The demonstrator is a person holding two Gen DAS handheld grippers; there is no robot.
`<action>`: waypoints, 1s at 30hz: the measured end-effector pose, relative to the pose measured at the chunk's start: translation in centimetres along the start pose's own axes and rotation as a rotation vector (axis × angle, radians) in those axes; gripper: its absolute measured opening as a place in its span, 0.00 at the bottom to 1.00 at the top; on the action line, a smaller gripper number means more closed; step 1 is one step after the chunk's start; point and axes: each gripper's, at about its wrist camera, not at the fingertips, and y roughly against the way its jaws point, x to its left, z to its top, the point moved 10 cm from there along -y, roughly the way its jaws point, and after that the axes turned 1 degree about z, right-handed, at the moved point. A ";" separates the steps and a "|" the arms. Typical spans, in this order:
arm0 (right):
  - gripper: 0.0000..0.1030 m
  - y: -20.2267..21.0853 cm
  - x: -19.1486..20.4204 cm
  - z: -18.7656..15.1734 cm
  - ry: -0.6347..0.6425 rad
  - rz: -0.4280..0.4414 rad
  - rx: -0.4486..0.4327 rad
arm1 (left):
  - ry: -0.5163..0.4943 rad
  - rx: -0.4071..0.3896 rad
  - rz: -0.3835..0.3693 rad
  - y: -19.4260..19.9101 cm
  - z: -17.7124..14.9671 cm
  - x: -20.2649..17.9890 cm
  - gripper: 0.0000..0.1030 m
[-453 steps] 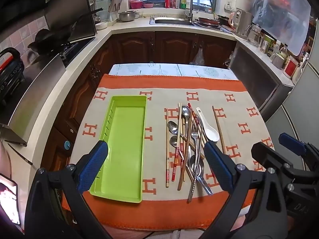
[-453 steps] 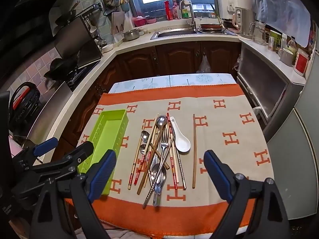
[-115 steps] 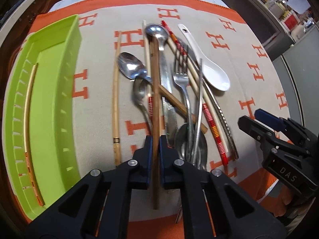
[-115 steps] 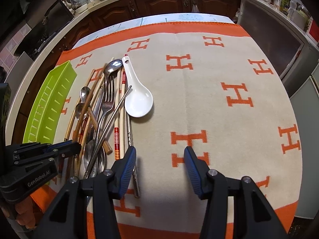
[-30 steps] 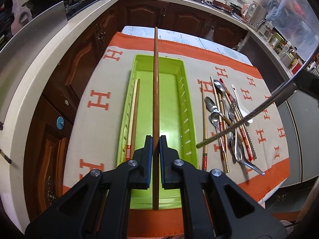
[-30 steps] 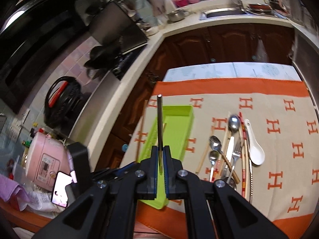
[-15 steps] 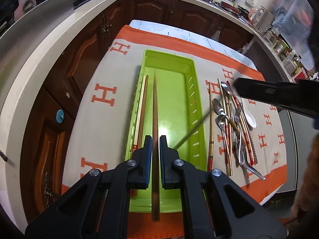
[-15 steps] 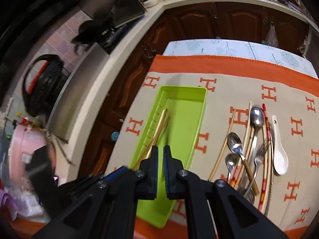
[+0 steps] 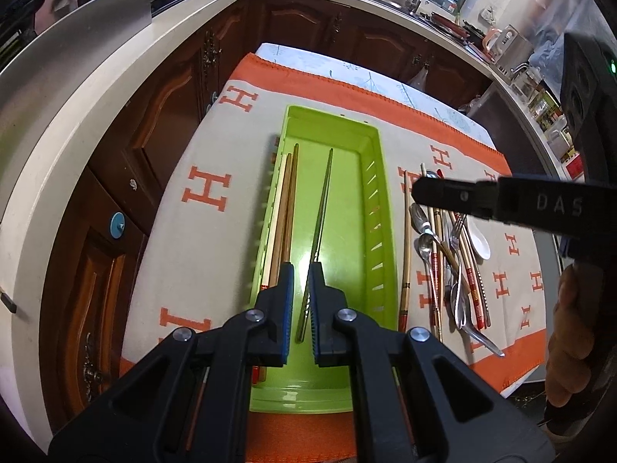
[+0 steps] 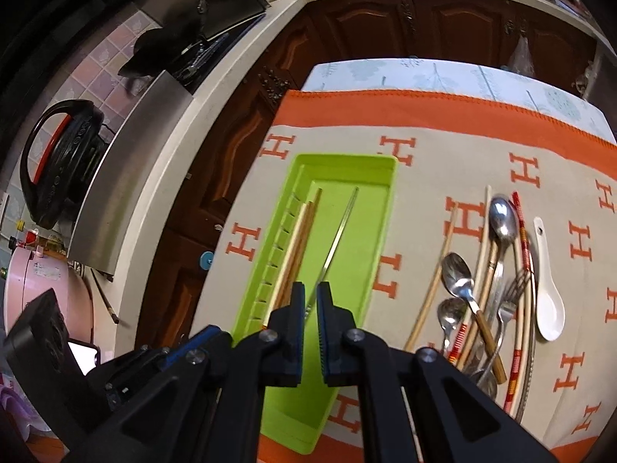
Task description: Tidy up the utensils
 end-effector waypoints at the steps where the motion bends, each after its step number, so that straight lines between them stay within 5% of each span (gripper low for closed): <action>1: 0.06 0.0 -0.3 -0.2 -0.004 -0.003 0.001 | -0.001 0.000 0.000 0.0 0.1 -0.1 0.05; 14: 0.06 0.8 -4.8 -3.0 -0.044 -0.057 0.032 | -0.018 -0.008 -0.001 1.1 1.0 -1.2 0.06; 21: 0.06 3.0 -8.9 -4.2 -0.108 -0.087 -0.002 | -0.045 -0.006 -0.006 1.3 1.0 -2.8 0.25; 30: 0.06 6.7 -14.1 -5.2 -0.193 -0.117 -0.076 | -0.119 0.013 -0.016 1.0 0.9 -7.1 0.26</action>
